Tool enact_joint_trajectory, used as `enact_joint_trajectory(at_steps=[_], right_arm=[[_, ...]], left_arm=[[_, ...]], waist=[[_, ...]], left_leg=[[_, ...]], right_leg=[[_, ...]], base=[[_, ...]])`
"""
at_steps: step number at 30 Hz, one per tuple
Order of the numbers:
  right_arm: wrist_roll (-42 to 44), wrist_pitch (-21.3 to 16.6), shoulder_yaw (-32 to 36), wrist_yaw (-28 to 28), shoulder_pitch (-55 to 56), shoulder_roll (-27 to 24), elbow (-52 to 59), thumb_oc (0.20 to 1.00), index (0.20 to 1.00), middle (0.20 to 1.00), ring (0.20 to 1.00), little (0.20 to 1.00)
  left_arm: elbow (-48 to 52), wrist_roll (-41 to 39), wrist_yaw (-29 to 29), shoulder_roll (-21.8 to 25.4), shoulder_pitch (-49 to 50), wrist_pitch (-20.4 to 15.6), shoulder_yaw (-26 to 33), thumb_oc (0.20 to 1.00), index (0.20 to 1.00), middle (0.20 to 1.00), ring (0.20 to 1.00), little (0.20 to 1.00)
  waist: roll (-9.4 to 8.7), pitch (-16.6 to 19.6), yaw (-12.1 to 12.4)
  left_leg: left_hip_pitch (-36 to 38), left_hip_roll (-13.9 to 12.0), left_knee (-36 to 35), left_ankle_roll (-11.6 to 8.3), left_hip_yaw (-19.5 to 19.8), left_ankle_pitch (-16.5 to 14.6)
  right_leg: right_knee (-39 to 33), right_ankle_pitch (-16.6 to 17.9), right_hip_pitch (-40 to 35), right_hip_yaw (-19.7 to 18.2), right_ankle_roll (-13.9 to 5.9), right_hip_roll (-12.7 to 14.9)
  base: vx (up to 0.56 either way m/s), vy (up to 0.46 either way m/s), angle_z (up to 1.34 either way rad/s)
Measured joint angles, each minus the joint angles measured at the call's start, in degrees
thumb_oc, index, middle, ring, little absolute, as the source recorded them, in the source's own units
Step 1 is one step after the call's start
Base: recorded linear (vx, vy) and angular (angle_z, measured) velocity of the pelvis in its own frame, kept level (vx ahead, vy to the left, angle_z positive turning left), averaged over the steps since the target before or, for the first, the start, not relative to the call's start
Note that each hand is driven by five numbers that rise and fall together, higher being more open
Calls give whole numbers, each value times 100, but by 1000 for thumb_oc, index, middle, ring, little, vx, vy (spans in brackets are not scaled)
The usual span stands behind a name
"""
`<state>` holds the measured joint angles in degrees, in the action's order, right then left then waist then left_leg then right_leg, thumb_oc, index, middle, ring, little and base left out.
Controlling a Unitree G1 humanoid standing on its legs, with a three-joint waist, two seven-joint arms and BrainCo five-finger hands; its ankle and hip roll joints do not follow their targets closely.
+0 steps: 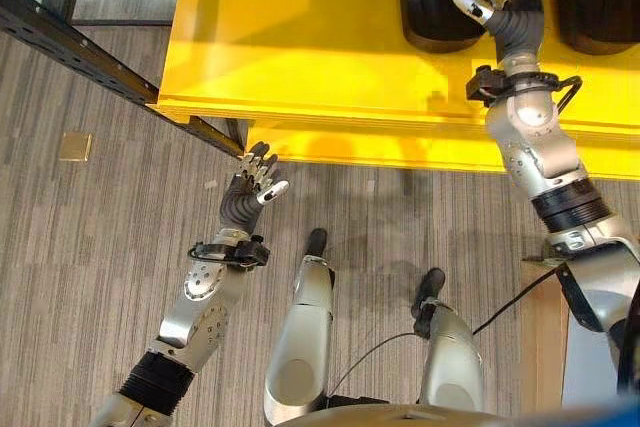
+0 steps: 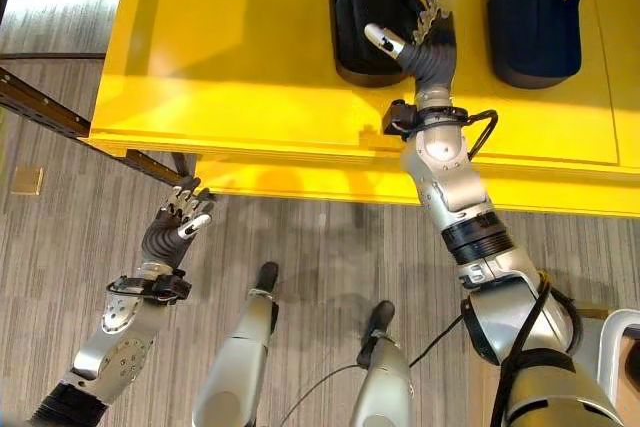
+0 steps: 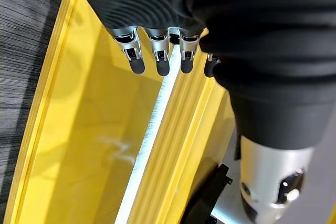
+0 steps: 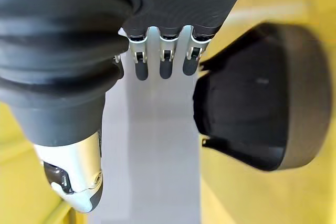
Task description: Move parts from the plastic box to the shelf.
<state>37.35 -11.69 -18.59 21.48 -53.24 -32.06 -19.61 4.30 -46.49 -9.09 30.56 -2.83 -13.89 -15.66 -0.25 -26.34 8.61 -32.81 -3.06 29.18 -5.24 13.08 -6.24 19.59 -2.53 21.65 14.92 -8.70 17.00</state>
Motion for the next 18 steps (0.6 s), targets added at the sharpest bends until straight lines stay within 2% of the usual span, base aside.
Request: enact_joint_trajectory(at_steps=[6, 12, 18], right_arm=[[-256, -2, 18, -40, 17, 19, 61, 1000, 1000, 1000, 1000, 1000], [-373, -3, 76, 15, 17, 97, 62, 1000, 1000, 1000, 1000, 1000], [-499, -3, 215, 34, 17, 225, 62, 1000, 1000, 1000, 1000, 1000]], left_arm=[[0, 20, -3, -71, 42, 4, 2, 1000, 1000, 1000, 1000, 1000], [0, 48, -5, -70, 64, 4, 7, 1000, 1000, 1000, 1000, 1000], [0, 53, -6, -72, 76, 5, 55, 1000, 1000, 1000, 1000, 1000]], waist=[[-16, -17, 10], [-134, -112, 11], [-130, -155, 13]], left_leg=[[-18, -6, 5, 36, 5, -24], [-41, -4, -1, 33, 0, -27], [-54, 0, 3, -1, 0, -10]], right_leg=[[58, -24, 31, -4, 14, 9], [107, -60, 85, -18, 43, 21], [129, -70, 118, -15, 47, 20]], base=[[0, 0, 0], [0, 0, 0], [0, 0, 0]])
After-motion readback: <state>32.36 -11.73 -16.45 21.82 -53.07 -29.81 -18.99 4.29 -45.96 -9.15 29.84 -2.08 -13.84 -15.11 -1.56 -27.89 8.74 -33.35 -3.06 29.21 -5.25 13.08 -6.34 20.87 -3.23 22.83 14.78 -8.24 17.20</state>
